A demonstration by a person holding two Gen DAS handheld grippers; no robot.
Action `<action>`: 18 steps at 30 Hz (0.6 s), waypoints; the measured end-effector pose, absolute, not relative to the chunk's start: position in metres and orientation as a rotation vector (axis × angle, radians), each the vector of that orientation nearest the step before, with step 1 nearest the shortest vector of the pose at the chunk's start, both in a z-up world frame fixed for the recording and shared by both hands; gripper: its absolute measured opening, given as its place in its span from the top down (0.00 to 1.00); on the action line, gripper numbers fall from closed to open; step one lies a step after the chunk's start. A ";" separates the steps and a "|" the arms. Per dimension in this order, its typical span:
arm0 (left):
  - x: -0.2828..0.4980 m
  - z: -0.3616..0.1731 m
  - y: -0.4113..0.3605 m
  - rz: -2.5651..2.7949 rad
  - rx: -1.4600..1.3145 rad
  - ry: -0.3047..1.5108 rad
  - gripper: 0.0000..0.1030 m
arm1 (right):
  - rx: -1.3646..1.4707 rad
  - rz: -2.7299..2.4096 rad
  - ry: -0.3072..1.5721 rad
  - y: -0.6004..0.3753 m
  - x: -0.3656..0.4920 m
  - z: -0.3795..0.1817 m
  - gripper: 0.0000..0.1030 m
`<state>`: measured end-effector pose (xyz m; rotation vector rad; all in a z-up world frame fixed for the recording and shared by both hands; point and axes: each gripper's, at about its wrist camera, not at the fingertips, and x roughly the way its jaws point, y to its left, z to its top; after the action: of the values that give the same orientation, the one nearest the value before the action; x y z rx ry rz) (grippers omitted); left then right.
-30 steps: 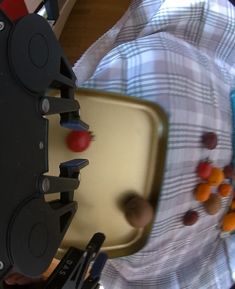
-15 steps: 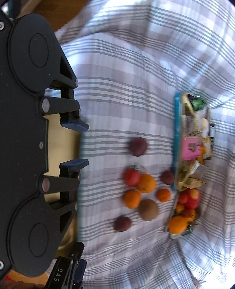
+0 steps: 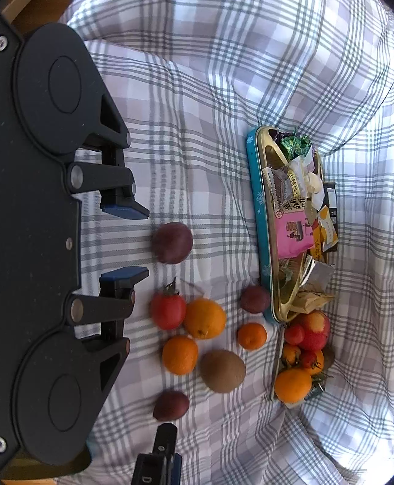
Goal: Organize fruits
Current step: 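Grasp a dark red plum with the left tool while the right tool grasps another plum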
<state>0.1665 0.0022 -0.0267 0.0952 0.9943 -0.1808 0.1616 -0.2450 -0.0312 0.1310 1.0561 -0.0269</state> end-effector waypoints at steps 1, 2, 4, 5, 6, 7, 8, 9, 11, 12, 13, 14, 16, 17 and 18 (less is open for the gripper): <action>0.170 -0.028 0.003 -0.180 0.092 0.996 0.58 | 0.132 -0.025 1.055 -0.245 0.166 -0.033 0.43; 0.173 -0.030 0.003 -0.181 0.089 0.998 0.58 | 0.131 -0.023 1.054 -0.244 0.168 -0.034 0.43; 0.179 -0.034 0.002 -0.184 0.091 1.006 0.59 | 0.131 -0.022 1.056 -0.244 0.171 -0.036 0.43; 0.181 -0.036 0.001 -0.188 0.094 1.011 0.58 | 0.132 -0.021 1.059 -0.244 0.175 -0.039 0.42; 0.183 -0.038 0.000 -0.190 0.096 1.014 0.58 | 0.131 -0.019 1.063 -0.244 0.178 -0.041 0.42; 0.185 -0.039 -0.001 -0.190 0.096 1.018 0.58 | 0.129 -0.018 1.067 -0.243 0.180 -0.044 0.42; 0.187 -0.041 -0.002 -0.191 0.096 1.021 0.59 | 0.126 -0.016 1.071 -0.243 0.182 -0.046 0.42; 0.189 -0.043 -0.003 -0.191 0.095 1.025 0.59 | 0.123 -0.016 1.074 -0.242 0.184 -0.048 0.42; 0.193 -0.045 -0.003 -0.192 0.084 1.031 0.58 | 0.115 -0.016 1.080 -0.241 0.187 -0.053 0.42; 0.194 -0.046 -0.003 -0.193 0.081 1.035 0.58 | 0.114 -0.014 1.080 -0.241 0.188 -0.054 0.42; 0.196 -0.047 -0.004 -0.192 0.078 1.038 0.59 | 0.116 -0.009 1.079 -0.241 0.189 -0.056 0.41; 0.197 -0.048 -0.004 -0.189 0.076 1.037 0.59 | 0.117 -0.003 1.080 -0.240 0.190 -0.057 0.41; 0.200 -0.050 -0.004 -0.185 0.074 1.033 0.58 | 0.107 0.006 1.082 -0.237 0.191 -0.060 0.41; 0.201 -0.051 -0.004 -0.183 0.075 1.032 0.57 | 0.097 0.007 1.081 -0.235 0.191 -0.062 0.41; 0.202 -0.052 -0.004 -0.183 0.077 1.035 0.57 | 0.083 0.007 1.081 -0.233 0.191 -0.064 0.41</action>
<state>0.2019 -0.0043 -0.0524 0.0773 1.0349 -0.1825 0.1909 -0.2334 -0.0642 0.0833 1.0809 0.0071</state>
